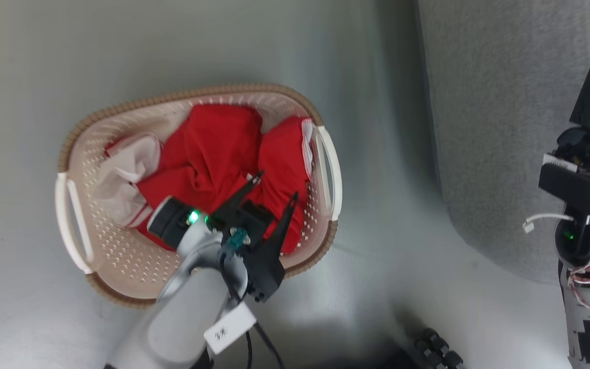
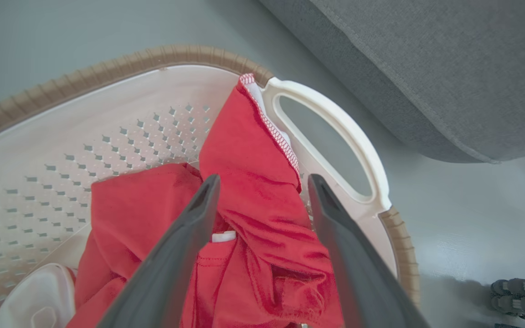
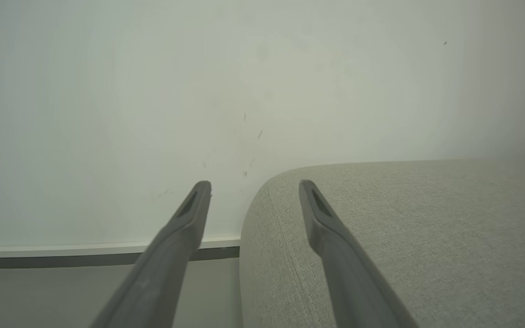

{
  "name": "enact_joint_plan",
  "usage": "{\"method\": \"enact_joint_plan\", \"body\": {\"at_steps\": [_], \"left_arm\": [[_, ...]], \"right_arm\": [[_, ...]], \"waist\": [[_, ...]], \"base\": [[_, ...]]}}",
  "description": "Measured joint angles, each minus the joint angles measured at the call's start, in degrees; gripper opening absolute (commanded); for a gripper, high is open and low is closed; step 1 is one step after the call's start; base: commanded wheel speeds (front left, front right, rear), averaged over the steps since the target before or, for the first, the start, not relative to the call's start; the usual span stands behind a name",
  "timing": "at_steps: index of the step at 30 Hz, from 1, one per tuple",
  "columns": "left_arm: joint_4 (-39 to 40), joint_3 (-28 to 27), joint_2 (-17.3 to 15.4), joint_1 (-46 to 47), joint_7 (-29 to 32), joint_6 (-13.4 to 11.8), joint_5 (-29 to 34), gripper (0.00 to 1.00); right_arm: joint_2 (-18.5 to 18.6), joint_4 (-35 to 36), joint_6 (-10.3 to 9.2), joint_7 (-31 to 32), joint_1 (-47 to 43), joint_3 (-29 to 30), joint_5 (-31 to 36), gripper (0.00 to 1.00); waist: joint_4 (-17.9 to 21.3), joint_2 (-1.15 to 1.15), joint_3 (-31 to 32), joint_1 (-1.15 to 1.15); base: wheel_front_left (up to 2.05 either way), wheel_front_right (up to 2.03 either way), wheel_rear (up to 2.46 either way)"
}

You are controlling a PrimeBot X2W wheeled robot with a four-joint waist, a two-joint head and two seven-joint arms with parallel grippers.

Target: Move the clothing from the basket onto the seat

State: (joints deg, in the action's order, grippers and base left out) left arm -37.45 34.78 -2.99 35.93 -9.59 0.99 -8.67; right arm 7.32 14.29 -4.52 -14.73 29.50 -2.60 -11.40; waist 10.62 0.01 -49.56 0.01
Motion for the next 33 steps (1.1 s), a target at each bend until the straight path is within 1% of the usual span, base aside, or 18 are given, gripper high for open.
{"method": "enact_joint_plan", "body": {"at_steps": [3, 11, 14, 22, 23, 24, 25, 26, 30, 33], "left_arm": [[-1.2, 0.4, 0.0, 2.2, 0.4, -0.1, -0.3, 1.00], [-5.0, 0.6, 0.0, 5.9, 0.9, -2.0, -1.5, 1.00], [-6.3, 0.6, 0.0, 6.3, 0.8, -2.5, -2.0, 1.00], [-9.3, 1.4, 0.0, 8.0, 0.8, -2.6, -3.3, 1.00], [-9.7, 1.6, 0.0, 8.3, 0.8, -2.6, -4.0, 0.79], [-9.9, 1.7, 0.0, 8.5, 0.8, -2.6, -4.5, 0.55], [-10.0, 1.9, 0.0, 8.7, 0.8, -2.6, -4.7, 0.25], [-10.1, 2.2, 0.0, 8.9, 0.8, -2.6, -4.9, 0.00], [-10.4, 3.3, 0.0, 9.6, -0.2, -2.5, -5.8, 0.00], [-10.5, 4.0, 0.0, 9.6, -1.0, -2.5, -6.5, 0.00]], "right_arm": [[-0.3, 0.7, 0.01, 0.0, 1.2, -0.1, 0.0, 1.00], [-0.6, -0.3, 0.51, 0.0, 2.5, 0.1, 0.4, 1.00], [-0.8, -0.6, 0.59, 0.0, 2.9, 0.1, 0.4, 1.00], [-1.2, -1.2, 1.09, 0.0, 3.8, 0.0, 0.8, 1.00], [-1.2, -1.3, 1.15, 0.0, 3.9, 0.0, 0.8, 1.00], [-1.3, -1.5, 1.42, 0.0, 3.9, 0.0, 0.8, 1.00], [-1.4, -1.6, 1.49, 0.0, 3.9, 0.0, 0.8, 1.00], [-1.5, -1.8, 1.49, 0.0, 4.0, 0.0, 0.9, 1.00], [-1.7, -3.0, 1.52, 0.0, 4.0, 0.0, 1.2, 1.00], [-1.7, -3.8, 2.02, 0.0, 4.0, 0.0, 1.3, 1.00]], "waist": [[0.4, 0.00, -2.3, 0.00], [1.5, 0.00, -7.5, 0.00], [1.8, 0.00, -8.7, 0.00], [2.5, -0.01, -10.1, -0.01], [2.6, 0.00, -10.2, -0.01], [2.7, -0.01, -10.3, -0.01], [2.8, -0.01, -10.3, -0.01], [2.9, -0.01, -10.4, -0.01], [2.9, -0.01, -10.1, -0.01], [2.8, -0.01, -9.5, -0.01]], "base": [[0.00, 0.00, 0.00], [0.00, 0.00, 0.00], [0.00, 0.00, 0.00], [0.00, 0.00, 0.00], [0.00, 0.00, 0.00], [0.00, 0.00, 0.00], [0.00, 0.00, 0.00], [0.00, 0.00, 0.00], [0.00, 0.00, 0.00], [0.00, 0.00, 0.00]]}}
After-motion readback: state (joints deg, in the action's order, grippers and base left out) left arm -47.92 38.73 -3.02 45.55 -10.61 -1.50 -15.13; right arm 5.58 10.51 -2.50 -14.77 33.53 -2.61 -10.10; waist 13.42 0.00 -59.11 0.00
